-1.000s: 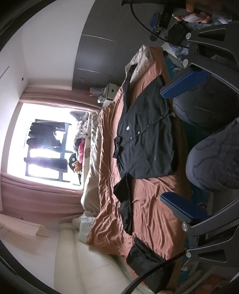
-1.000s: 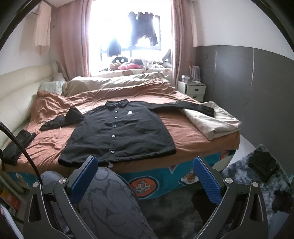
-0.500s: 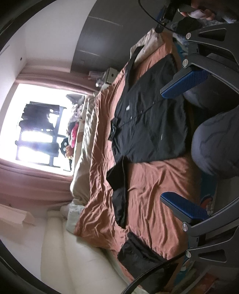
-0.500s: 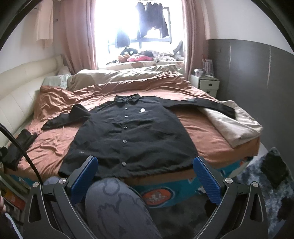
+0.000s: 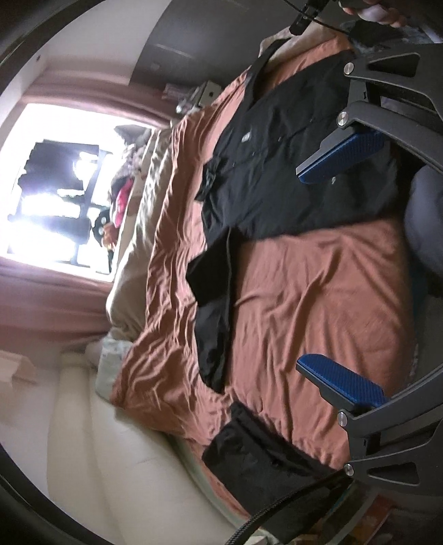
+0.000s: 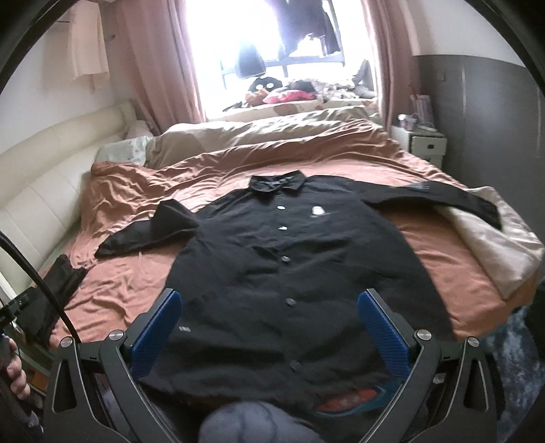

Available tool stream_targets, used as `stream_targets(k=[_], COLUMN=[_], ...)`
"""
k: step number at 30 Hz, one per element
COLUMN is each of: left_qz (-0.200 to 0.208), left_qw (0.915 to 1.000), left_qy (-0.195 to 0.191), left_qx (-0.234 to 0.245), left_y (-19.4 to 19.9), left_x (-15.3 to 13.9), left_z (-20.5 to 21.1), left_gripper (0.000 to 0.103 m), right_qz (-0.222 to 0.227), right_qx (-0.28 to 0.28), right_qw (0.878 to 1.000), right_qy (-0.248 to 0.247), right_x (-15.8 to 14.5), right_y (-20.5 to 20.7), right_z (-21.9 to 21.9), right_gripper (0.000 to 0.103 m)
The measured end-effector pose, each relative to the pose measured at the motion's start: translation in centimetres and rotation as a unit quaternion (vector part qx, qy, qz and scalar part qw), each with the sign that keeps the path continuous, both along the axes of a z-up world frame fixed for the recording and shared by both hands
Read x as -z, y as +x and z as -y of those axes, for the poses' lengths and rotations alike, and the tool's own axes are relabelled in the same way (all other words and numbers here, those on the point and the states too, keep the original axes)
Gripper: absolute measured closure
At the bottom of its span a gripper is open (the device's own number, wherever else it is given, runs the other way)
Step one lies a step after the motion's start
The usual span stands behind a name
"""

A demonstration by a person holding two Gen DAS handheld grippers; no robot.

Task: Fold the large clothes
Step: 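Grasp the shirt sleeve with the left tool while the right tool grips the shirt body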

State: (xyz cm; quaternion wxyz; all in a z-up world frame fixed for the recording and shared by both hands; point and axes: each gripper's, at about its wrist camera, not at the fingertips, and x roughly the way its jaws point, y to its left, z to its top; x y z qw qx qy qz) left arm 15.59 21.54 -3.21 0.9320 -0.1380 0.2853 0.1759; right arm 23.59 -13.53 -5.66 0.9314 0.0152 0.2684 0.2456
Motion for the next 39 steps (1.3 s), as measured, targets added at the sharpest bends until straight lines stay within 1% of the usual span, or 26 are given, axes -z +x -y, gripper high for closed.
stream_targets(k=[3, 8, 10, 13, 16, 19, 21, 25, 27, 28, 29, 30, 32, 34, 36, 38, 39], left_qz=[-0.008, -0.027, -0.032, -0.039, -0.045, -0.051, -0.054, -0.061, -0.064, -0.065, -0.068, -0.07, -0.069, -0.071, -0.075, -0.075, -0.077], left_qw=[0.9998, 0.9988, 0.9983, 0.9973, 0.9963, 0.9945, 0.9931, 0.9911, 0.9902, 0.9896, 0.9887, 0.9878, 0.9849, 0.9823, 0.9788, 0.9756, 0.9745], left_qy=[-0.005, -0.01, -0.014, -0.023, -0.028, -0.042, -0.05, -0.06, -0.065, -0.068, -0.072, -0.076, -0.094, -0.106, -0.117, -0.133, -0.138], left_qx=[-0.017, -0.041, -0.047, -0.058, -0.068, -0.081, -0.091, -0.102, -0.106, -0.109, -0.113, -0.117, -0.128, -0.137, -0.15, -0.157, -0.159], left_y=[1.4, 4.0, 5.2, 7.0, 8.4, 10.1, 11.1, 13.1, 14.1, 14.7, 15.3, 15.8, 16.7, 17.5, 18.7, 19.9, 20.4], left_x=[0.2, 0.7, 0.9, 1.1, 1.2, 1.5, 1.6, 2.1, 2.5, 2.8, 3.0, 3.3, 4.1, 4.8, 5.8, 7.0, 7.5], left_z=[-2.6, -6.5, -7.8, -10.1, -12.1, -14.5, -16.1, -18.4, -19.6, -20.3, -21.0, -21.7, -23.2, -24.5, -25.8, -26.9, -27.3], left_gripper=[0.007, 0.022, 0.024, 0.031, 0.033, 0.039, 0.039, 0.039, 0.039, 0.039, 0.039, 0.039, 0.039, 0.039, 0.039, 0.039, 0.039], right_qz=[-0.009, -0.028, -0.041, -0.054, -0.063, -0.073, -0.081, -0.081, -0.097, -0.102, -0.107, -0.112, -0.117, -0.129, -0.134, -0.137, -0.147], right_qx=[-0.011, -0.026, -0.029, -0.034, -0.042, -0.049, -0.055, -0.053, -0.055, -0.053, -0.053, -0.053, -0.05, -0.053, -0.046, -0.036, -0.038], right_qw=[1.0, 0.999, 0.998, 0.997, 0.996, 0.994, 0.993, 0.993, 0.991, 0.99, 0.99, 0.99, 0.99, 0.988, 0.987, 0.987, 0.986], right_qy=[0.007, 0.025, 0.035, 0.042, 0.052, 0.06, 0.067, 0.068, 0.073, 0.075, 0.076, 0.072, 0.062, 0.071, 0.073, 0.071, 0.072], right_x=[0.0, 0.3, 0.5, 0.7, 0.6, 0.9, 1.2, 2.2, 3.3, 3.7, 3.7, 4.3, 4.2, 4.1, 4.0, 4.5, 5.0], right_y=[2.0, 5.5, 7.2, 9.6, 11.5, 13.7, 15.1, 17.7, 19.4, 20.1, 20.7, 21.6, 23.1, 24.8, 25.7, 26.6, 27.2], right_z=[-1.5, -3.9, -5.0, -7.1, -8.9, -10.9, -11.9, -14.0, -15.0, -15.5, -15.9, -16.4, -17.7, -19.0, -20.0, -20.6, -21.4], right_gripper=[0.0, 0.0, 0.0, 0.0, 0.0, 0.004, 0.004, 0.004, 0.006, 0.01, 0.013, 0.013, 0.016, 0.021, 0.021, 0.03, 0.032])
